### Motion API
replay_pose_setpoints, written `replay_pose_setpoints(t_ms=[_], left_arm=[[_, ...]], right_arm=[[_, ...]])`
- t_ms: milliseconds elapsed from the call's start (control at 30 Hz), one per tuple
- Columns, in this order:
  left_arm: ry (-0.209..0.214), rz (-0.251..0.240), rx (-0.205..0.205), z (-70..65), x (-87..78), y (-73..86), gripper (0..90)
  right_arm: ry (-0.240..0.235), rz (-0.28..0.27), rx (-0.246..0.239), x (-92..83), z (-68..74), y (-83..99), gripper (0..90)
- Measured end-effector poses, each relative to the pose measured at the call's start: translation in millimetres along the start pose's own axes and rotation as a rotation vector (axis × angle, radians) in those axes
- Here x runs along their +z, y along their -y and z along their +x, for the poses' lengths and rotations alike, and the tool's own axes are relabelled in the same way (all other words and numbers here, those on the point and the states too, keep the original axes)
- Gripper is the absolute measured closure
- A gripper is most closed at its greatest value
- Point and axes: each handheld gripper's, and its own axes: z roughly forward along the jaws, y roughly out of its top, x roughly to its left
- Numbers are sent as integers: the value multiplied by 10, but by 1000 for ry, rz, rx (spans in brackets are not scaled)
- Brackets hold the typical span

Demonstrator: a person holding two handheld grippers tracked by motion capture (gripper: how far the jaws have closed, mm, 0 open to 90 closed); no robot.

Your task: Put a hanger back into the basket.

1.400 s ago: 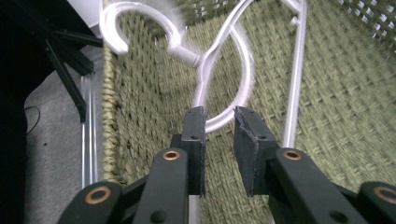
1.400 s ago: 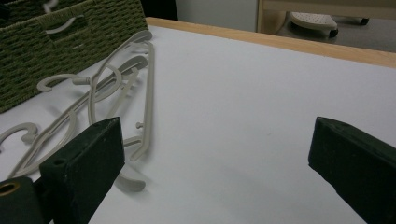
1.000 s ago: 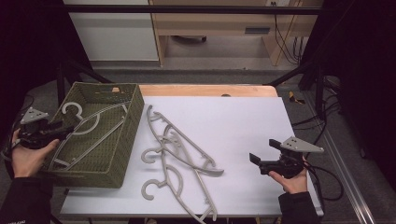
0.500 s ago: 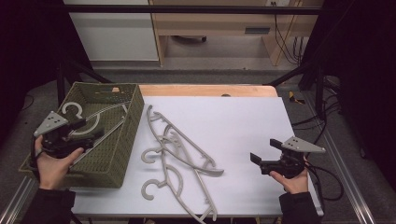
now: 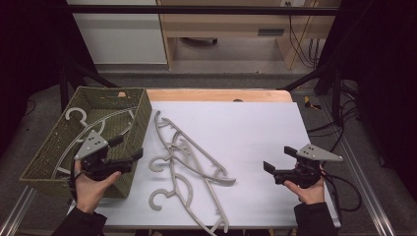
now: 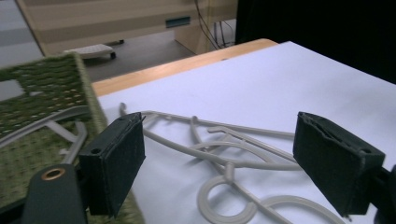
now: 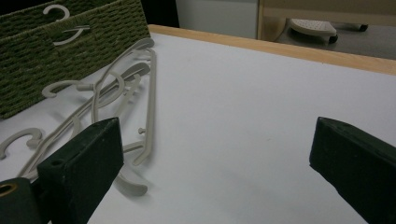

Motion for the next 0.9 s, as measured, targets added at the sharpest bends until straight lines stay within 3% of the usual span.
replay_pose_setpoints(t_ms=[233,333,500,867,900], left_arm=[[64,22,5,-212,123,57,182],[91,42,29,-330,196,82,189],[145,95,66,-486,334,146,187],[248,199,123,-682,609,212,204],[273,225,139,-720,695,212,208]], right_arm=[[-6,4,-3,4,13,9,31],[-6,-2,6,9,17,6,31],[-6,-1,8,10,18,5,31],[-7,6,1,19,23,9,32],[-6,8,-1,22,22,10,31]])
